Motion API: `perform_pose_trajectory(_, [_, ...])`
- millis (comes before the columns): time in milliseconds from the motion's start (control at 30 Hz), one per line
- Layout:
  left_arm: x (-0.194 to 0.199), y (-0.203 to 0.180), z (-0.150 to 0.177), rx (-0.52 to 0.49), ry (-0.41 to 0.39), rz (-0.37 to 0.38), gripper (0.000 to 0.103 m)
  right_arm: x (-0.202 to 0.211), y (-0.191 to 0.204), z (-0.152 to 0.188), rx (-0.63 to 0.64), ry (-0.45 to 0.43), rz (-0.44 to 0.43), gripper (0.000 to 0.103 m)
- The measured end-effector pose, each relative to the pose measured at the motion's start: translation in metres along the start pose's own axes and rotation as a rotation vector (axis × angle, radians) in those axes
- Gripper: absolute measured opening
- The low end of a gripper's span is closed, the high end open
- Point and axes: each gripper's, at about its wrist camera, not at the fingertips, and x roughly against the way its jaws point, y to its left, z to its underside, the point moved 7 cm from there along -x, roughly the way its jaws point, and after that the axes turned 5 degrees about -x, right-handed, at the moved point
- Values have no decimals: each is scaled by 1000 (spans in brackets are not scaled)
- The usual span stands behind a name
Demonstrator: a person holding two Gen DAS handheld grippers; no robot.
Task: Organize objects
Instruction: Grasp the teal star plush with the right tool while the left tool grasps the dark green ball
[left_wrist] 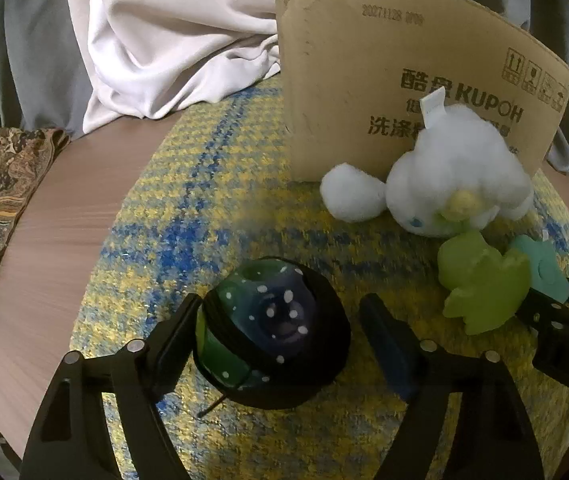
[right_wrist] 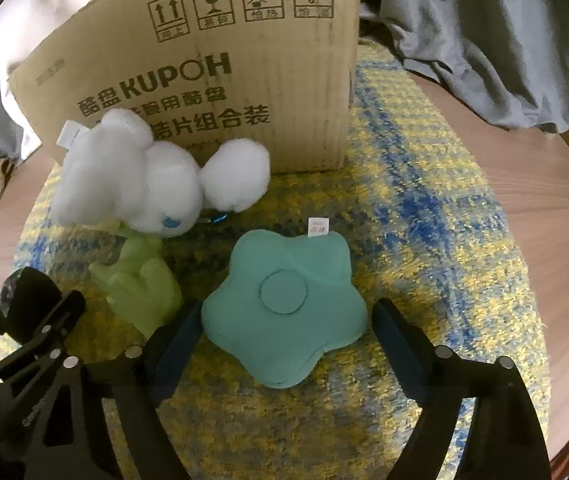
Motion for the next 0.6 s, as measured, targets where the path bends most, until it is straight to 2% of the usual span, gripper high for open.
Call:
perform_pose_trajectory(100, [0,0,0,-3,1,-7,64,0,3,-1,9,-2,2,80])
perform_pose_trajectory(333, [2,1,1,-14,-3,-11,63,3,7,5,9,-5,-1,73])
perform_pose_trajectory(600, [10,0,0,-11,-14,1,63,13,5,9,-10,-13,-13,72])
